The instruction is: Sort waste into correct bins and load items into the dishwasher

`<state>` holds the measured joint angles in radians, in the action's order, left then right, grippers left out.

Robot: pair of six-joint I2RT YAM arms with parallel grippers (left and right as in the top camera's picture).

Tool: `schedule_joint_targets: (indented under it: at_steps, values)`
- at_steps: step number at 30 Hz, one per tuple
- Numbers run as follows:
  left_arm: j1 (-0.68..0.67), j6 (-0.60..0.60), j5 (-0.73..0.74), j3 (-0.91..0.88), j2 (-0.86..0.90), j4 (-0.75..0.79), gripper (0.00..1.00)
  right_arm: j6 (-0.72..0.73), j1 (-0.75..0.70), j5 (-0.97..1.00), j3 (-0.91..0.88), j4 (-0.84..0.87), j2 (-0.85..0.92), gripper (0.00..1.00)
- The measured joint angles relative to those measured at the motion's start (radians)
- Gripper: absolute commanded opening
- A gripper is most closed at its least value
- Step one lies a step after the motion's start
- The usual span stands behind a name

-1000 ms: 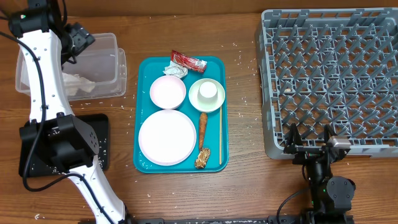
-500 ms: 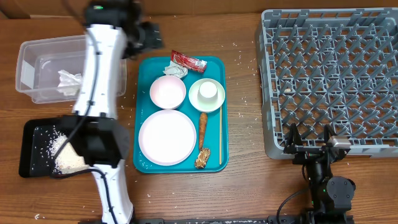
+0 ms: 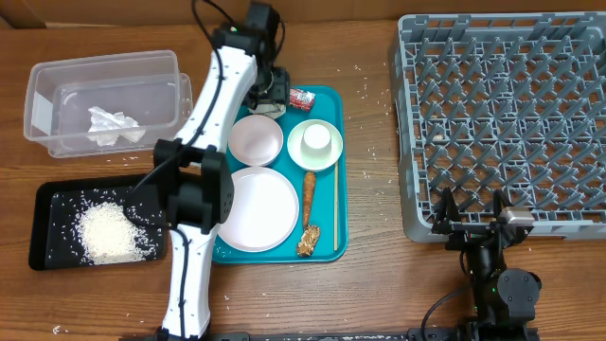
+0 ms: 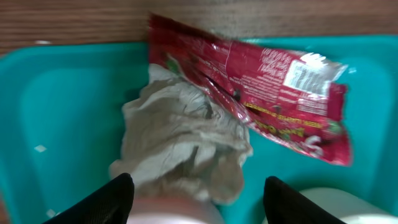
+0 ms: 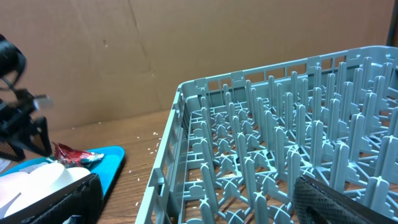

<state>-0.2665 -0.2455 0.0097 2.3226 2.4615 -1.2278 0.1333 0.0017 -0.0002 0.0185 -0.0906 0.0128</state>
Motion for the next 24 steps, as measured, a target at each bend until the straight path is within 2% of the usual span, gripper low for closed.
schedule_joint_targets:
  at_steps: [6,11,15,21,24]
  values:
    - [-0.003,0.038,0.000,-0.001,0.037,0.027,0.73,0.000,0.000,0.000,0.000,0.000,0.000,1.00]
    - [-0.002,0.058,0.000,-0.001,0.047,0.031,0.67,0.000,0.000,0.000,0.000,0.000,0.000,1.00]
    - [-0.002,0.069,0.000,-0.001,0.052,0.024,0.45,0.000,0.000,0.000,0.000,0.001,0.000,1.00]
    - [-0.002,0.083,-0.008,-0.001,0.062,-0.006,0.04,0.000,0.000,0.000,0.000,0.001,0.000,1.00]
    - [-0.002,0.089,-0.024,0.002,0.062,-0.037,0.04,0.001,0.000,0.000,0.000,0.000,0.000,1.00]
